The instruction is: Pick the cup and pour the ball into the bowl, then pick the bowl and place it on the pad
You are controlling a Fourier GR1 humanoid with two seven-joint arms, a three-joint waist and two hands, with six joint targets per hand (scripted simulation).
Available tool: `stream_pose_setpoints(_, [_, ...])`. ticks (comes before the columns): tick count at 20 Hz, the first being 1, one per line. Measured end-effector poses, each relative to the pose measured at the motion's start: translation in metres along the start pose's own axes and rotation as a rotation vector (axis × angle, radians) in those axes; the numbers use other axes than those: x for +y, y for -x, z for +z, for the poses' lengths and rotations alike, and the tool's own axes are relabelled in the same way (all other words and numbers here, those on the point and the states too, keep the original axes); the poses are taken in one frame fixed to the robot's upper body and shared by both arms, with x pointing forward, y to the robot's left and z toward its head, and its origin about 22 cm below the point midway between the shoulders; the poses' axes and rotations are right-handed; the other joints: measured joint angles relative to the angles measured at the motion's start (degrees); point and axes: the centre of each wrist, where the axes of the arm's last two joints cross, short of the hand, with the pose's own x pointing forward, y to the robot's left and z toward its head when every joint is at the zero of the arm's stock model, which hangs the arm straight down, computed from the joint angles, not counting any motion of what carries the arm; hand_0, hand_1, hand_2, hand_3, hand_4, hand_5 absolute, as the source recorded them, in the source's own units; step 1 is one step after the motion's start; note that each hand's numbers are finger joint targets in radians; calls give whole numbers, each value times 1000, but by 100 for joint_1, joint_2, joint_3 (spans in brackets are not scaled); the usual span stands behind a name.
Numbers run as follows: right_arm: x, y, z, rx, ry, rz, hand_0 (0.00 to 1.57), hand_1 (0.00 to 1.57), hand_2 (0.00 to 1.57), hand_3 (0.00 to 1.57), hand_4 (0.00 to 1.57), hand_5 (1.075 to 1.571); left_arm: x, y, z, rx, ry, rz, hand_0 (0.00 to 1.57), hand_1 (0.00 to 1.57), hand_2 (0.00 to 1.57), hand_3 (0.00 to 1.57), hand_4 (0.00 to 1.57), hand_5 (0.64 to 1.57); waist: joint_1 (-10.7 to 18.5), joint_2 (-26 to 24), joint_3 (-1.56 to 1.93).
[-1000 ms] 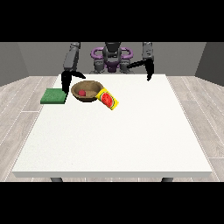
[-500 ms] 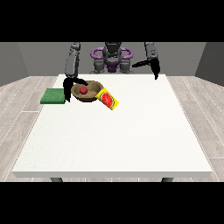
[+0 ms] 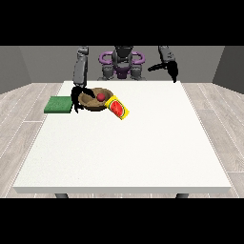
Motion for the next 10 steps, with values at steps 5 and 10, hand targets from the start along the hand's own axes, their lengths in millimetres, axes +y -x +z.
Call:
stream_pose_setpoints(5, [-13, 3, 10, -35, 93, 262, 1571, 1571, 1571, 1397, 916, 1565, -7, -11, -8, -35, 37, 12, 0, 0, 0, 0, 762, 1507, 319, 22, -74])
stream_pose_setpoints(10, [-17, -8, 1, 75, 154, 438, 1571, 1571, 1571, 950, 866, 1567, 0, 4, -2, 22, 36, 29, 0, 0, 0, 0, 963, 1422, 326, -257, -16])
